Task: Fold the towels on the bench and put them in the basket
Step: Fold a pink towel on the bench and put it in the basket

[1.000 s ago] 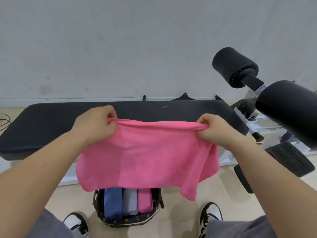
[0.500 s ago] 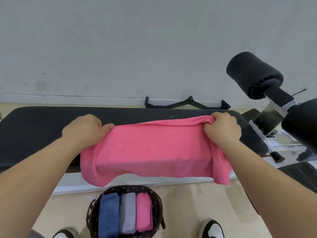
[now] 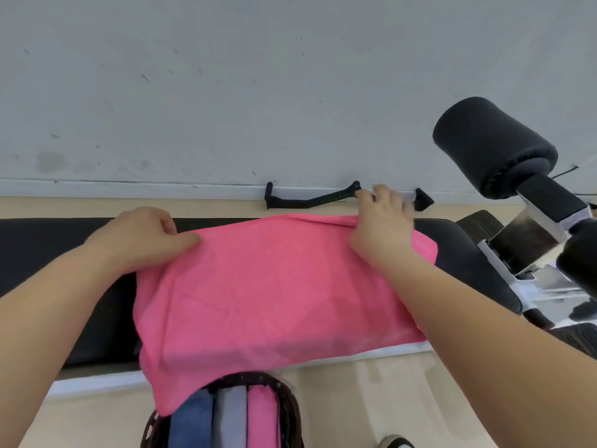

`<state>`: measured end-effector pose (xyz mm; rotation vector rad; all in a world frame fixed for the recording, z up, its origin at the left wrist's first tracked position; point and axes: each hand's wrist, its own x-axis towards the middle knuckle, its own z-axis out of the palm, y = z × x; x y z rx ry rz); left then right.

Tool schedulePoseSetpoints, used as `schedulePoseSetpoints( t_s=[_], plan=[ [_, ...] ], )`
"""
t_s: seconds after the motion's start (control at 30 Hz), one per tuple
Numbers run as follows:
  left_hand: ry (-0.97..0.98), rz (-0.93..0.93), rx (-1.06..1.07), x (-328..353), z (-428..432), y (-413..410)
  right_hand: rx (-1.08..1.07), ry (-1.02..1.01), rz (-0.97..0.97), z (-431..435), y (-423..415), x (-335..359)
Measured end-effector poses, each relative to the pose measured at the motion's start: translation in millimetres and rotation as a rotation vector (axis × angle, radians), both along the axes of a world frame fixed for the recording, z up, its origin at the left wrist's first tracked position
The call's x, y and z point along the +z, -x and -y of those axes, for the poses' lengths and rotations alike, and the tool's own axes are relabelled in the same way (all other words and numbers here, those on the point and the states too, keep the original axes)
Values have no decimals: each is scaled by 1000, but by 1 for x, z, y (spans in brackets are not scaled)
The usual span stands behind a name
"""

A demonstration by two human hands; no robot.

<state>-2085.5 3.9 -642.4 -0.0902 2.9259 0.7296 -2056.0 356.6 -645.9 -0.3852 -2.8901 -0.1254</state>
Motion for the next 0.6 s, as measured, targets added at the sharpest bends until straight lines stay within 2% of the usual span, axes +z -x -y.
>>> schedulePoseSetpoints(
  t_s=[0.1, 0.2, 0.33, 0.5, 0.6],
  plan=[
    [-92, 206, -38, 17, 23, -13, 322, 296, 78, 54, -9, 0],
    [-84, 334, -62, 22, 42, -23, 498, 417, 285, 112, -22, -9],
    [-241, 218, 106, 9, 55, -13, 416, 347, 465, 152, -31, -24],
    [-570, 104, 330, 0, 53, 2, 371, 318, 417, 164, -32, -34],
    [-673, -23, 402, -5, 47, 14, 360, 334, 389, 176, -29, -34]
  ],
)
